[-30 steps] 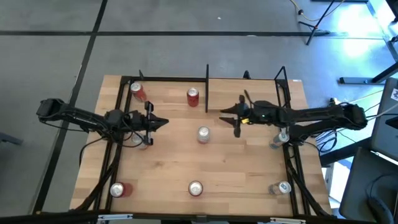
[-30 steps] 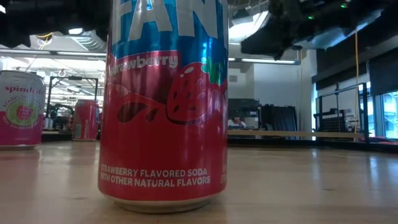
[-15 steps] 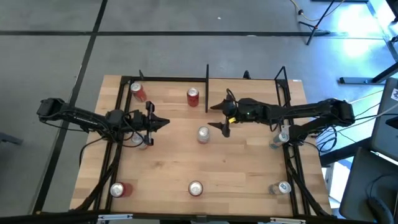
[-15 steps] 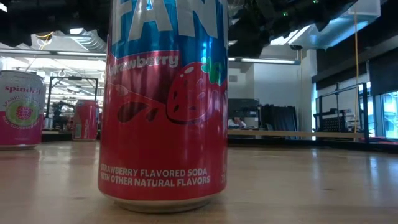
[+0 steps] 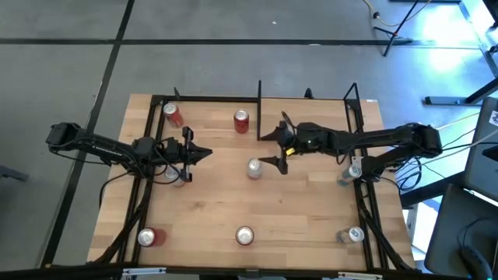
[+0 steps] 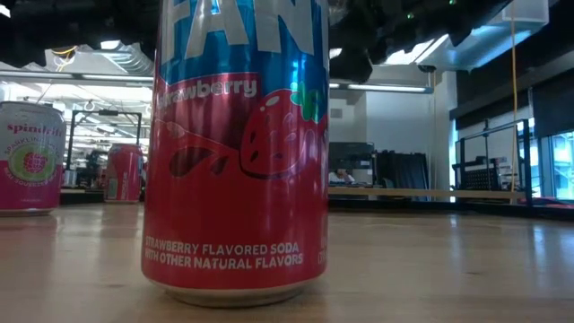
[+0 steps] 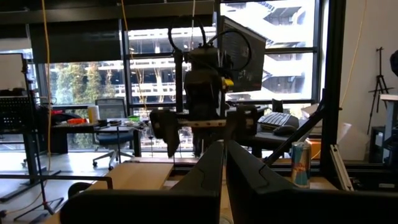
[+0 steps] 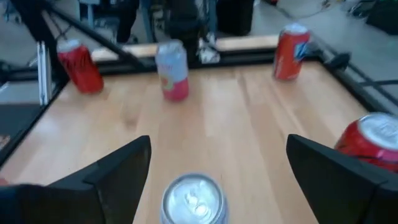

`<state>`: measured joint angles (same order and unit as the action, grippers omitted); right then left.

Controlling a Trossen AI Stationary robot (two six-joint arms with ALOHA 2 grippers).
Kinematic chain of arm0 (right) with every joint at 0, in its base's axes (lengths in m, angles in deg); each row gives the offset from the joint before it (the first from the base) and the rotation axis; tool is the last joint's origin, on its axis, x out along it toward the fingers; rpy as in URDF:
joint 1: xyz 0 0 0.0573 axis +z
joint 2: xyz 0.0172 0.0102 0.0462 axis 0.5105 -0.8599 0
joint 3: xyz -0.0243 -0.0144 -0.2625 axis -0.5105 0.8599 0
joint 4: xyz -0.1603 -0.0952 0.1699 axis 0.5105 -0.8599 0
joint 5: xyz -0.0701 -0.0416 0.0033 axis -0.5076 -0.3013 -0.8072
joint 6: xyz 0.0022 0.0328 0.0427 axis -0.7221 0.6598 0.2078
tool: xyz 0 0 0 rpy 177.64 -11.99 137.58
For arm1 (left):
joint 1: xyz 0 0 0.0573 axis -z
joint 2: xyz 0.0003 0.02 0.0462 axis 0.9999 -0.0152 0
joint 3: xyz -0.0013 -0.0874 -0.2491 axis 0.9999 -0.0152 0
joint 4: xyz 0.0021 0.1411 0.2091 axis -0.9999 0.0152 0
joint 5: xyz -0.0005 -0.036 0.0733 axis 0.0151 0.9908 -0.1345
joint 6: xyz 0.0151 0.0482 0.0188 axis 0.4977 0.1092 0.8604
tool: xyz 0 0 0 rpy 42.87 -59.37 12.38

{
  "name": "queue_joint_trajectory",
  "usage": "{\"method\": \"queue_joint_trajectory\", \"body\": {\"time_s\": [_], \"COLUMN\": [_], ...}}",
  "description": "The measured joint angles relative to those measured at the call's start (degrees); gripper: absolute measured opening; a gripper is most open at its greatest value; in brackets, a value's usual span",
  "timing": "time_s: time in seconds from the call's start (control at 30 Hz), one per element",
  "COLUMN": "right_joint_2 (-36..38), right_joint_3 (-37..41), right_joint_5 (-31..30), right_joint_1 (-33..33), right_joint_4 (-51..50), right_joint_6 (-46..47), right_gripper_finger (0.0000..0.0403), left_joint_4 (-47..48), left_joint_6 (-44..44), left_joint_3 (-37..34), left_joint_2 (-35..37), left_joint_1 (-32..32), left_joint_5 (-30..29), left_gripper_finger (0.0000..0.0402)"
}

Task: Place canned beverage on shelf
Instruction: Put the right pink white soda can on the shelf

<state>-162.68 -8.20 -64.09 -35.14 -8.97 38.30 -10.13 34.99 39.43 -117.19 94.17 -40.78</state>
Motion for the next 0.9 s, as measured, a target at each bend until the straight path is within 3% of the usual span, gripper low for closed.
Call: {"method": "queue_joint_trajectory", "body": {"time_s": [0.37,0.9], "right_joint_2": [-8.09,-13.24], "right_joint_3": [0.02,0.07], "right_joint_5": [2.30,4.58], "right_joint_1": [-0.02,0.00], "right_joint_4": [2.22,3.10], "right_joint_6": [-5.86,-7.85], "right_gripper_finger": [0.0358,0.0358], "left_joint_4": [-0.02,-0.04], "left_joint_6": [0.37,0.48], "left_joint_3": [-0.02,-0.04], "left_joint_2": [0.00,0.00], "left_joint_1": [0.00,-0.04], "left_joint_5": [-0.08,-0.60], "left_gripper_finger": [0.0001,0.0001]}}
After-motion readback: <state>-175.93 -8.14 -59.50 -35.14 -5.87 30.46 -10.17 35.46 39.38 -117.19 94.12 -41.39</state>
